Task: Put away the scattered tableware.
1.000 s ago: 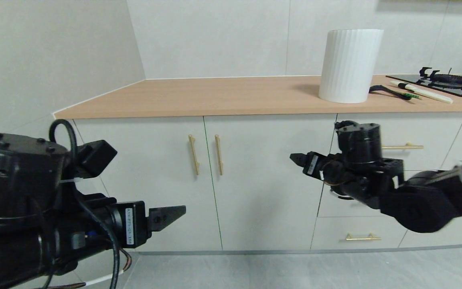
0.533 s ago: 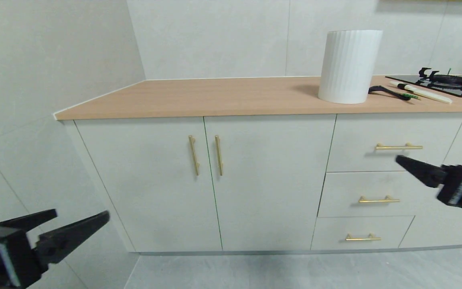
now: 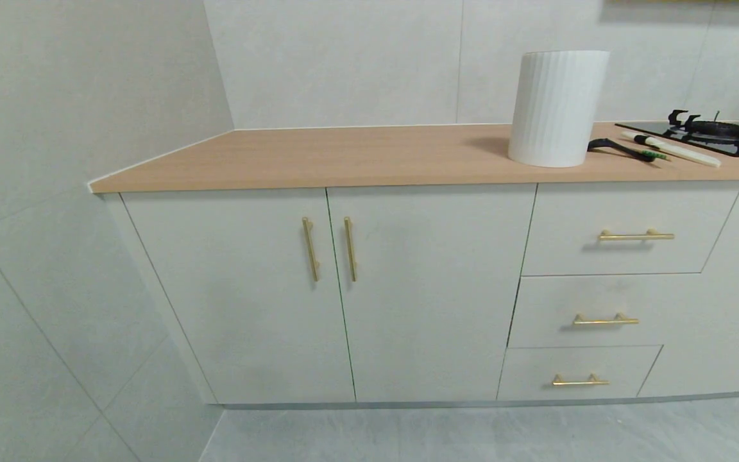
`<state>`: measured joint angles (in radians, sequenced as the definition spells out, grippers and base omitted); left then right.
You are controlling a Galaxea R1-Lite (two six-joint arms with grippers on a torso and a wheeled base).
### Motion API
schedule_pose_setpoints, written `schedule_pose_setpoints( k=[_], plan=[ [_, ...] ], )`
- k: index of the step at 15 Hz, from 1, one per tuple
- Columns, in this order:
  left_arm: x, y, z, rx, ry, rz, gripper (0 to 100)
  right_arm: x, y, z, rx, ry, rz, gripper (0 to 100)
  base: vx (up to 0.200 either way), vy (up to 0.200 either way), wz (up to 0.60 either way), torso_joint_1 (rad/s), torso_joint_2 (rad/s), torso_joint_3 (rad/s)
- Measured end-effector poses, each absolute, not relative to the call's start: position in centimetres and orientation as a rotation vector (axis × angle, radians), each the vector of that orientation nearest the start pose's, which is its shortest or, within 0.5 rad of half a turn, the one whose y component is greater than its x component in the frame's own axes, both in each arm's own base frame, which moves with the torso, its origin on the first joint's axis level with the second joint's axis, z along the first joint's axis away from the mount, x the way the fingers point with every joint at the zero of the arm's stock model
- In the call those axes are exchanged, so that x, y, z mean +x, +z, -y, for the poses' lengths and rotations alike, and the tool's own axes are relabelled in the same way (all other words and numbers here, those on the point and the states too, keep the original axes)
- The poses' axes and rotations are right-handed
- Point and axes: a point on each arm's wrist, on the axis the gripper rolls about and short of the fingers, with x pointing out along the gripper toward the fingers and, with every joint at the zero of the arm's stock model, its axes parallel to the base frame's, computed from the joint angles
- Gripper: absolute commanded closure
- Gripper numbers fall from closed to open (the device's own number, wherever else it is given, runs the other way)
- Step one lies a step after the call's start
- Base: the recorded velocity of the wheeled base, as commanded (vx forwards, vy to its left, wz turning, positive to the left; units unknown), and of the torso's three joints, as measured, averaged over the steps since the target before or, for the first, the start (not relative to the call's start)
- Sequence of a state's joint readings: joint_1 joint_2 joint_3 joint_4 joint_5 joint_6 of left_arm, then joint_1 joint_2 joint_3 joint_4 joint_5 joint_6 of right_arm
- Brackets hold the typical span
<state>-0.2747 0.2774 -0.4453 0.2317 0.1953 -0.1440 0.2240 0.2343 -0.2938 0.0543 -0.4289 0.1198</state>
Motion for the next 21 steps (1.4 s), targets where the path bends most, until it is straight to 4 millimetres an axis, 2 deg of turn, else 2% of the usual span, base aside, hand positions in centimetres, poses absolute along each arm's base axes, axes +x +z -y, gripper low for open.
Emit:
schedule_pose_setpoints(
  k=[2, 5, 8, 10, 13, 16, 21],
  plan=[
    [-3.8, 16.7, -1.3, -0.124, -0.027, -0.008, 0, -3.1, 14.7, 1.5, 0.119, -0.31, 0.054, 0, 0.0, 0.0, 0.0, 0.0, 0.0, 0.0],
    [-4.4, 15.5, -1.3, -0.122, 0.043, 0.023, 0, -4.1, 13.6, 1.1, 0.097, -0.385, 0.091, 0, 0.0, 0.0, 0.0, 0.0, 0.0, 0.0],
    [-4.2, 14.7, -1.0, -0.104, 0.115, 0.051, 0, -4.0, 11.5, 1.0, 0.083, -0.43, 0.084, 0, 0.0, 0.0, 0.0, 0.0, 0.0, 0.0],
    [-3.9, 13.5, -0.7, 0.001, 0.148, 0.068, 0, -3.3, 9.9, 0.9, 0.078, -0.437, 0.074, 0, 0.0, 0.0, 0.0, 0.0, 0.0, 0.0],
    [-2.9, 10.3, -0.4, 0.113, 0.14, 0.085, 0, -2.5, 8.4, 0.6, 0.053, -0.295, 0.067, 0, 0.0, 0.0, 0.0, 0.0, 0.0, 0.0],
    [-2.3, 8.1, 0.0, 0.124, -0.022, 0.033, 0, -2.3, 8.2, 0.3, 0.008, -0.115, 0.053, 0, 0.0, 0.0, 0.0, 0.0, 0.0, 0.0],
    [-2.3, 7.6, 0.1, 0.022, -0.049, -0.001, 0, -2.3, 7.6, 0.1, -0.013, -0.041, 0.005, 0, 0.0, 0.0, 0.0, 0.0, 0.0, 0.0]
  ],
)
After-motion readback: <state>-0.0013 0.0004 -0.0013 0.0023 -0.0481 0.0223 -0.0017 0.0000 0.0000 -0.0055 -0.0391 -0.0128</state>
